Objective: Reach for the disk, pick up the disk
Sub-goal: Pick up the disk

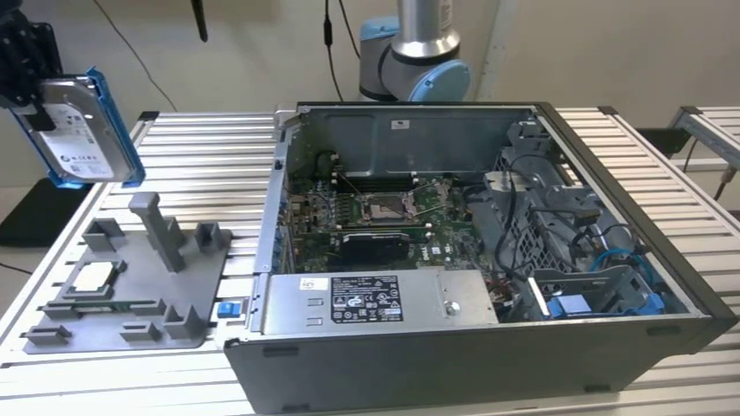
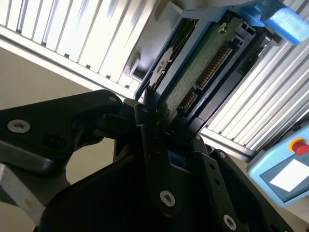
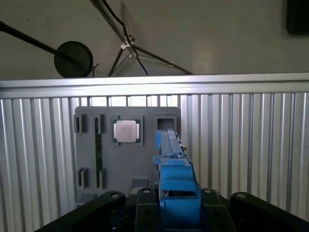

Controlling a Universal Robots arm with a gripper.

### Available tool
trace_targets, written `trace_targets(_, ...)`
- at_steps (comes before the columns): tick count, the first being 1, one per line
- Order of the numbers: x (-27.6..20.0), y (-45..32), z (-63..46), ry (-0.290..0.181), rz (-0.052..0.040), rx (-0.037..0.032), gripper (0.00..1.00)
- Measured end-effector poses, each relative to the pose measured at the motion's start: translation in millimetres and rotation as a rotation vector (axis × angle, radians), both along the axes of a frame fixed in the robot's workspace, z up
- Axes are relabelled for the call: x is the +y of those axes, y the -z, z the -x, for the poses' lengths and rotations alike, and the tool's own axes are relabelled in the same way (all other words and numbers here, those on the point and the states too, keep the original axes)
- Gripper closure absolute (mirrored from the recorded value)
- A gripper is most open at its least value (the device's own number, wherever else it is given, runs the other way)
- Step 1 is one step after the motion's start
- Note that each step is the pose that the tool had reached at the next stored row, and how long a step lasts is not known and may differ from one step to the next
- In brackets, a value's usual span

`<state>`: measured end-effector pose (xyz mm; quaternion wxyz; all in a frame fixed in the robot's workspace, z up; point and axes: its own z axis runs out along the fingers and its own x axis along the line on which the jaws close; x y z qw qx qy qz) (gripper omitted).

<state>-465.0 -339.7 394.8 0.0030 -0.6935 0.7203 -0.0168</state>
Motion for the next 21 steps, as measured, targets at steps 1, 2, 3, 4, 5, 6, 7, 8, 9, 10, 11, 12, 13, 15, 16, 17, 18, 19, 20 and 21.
trace_targets(1, 0.0, -1.1, 0.0, 0.000, 0.0000, 0.0000, 1.00)
trace_targets(2, 0.0, -2.5, 0.0, 0.000, 0.0000, 0.0001, 1.00)
trace_targets(3, 0.0, -3.8, 0.0, 0.000, 0.0000, 0.0000, 1.00)
trace_targets(4, 0.0, -5.0, 0.0, 0.000, 0.0000, -0.0001, 1.00)
trace_targets(5, 0.0, -6.1, 0.0, 0.000, 0.0000, 0.0000, 1.00)
trace_targets(6, 0.0, -7.2, 0.0, 0.000, 0.0000, 0.0000, 1.00)
trace_targets(7, 0.0, -8.3, 0.0, 0.000, 0.0000, 0.0001, 1.00)
trace_targets(8, 0.0, -9.4, 0.0, 0.000, 0.0000, 0.0000, 1.00)
trace_targets(9, 0.0, -10.6, 0.0, 0.000, 0.0000, 0.0000, 1.00)
trace_targets(10, 0.0, -11.8, 0.0, 0.000, 0.0000, 0.0000, 1.00)
trace_targets(11, 0.0, -13.0, 0.0, 0.000, 0.0000, 0.0000, 1.00)
trace_targets(12, 0.0, -14.6, 0.0, 0.000, 0.0000, 0.0000, 1.00)
trace_targets(13, 0.0, -16.3, 0.0, 0.000, 0.0000, 0.0001, 1.00)
trace_targets(15, 0.0, -19.6, 0.0, 0.000, 0.0000, 0.0000, 1.00)
trace_targets(16, 0.0, -21.0, 0.0, 0.000, 0.0000, 0.0001, 1.00)
trace_targets(17, 0.0, -22.0, 0.0, 0.000, 0.0000, 0.0000, 1.00)
trace_targets(18, 0.0, -23.3, 0.0, 0.000, 0.0000, 0.0000, 1.00)
trace_targets(19, 0.0, -24.7, 0.0, 0.000, 0.0000, 0.0000, 1.00)
trace_targets(20, 0.0, -26.4, 0.0, 0.000, 0.0000, 0.0000, 1.00)
trace_targets(21, 0.0, -28.5, 0.0, 0.000, 0.0000, 0.0001, 1.00)
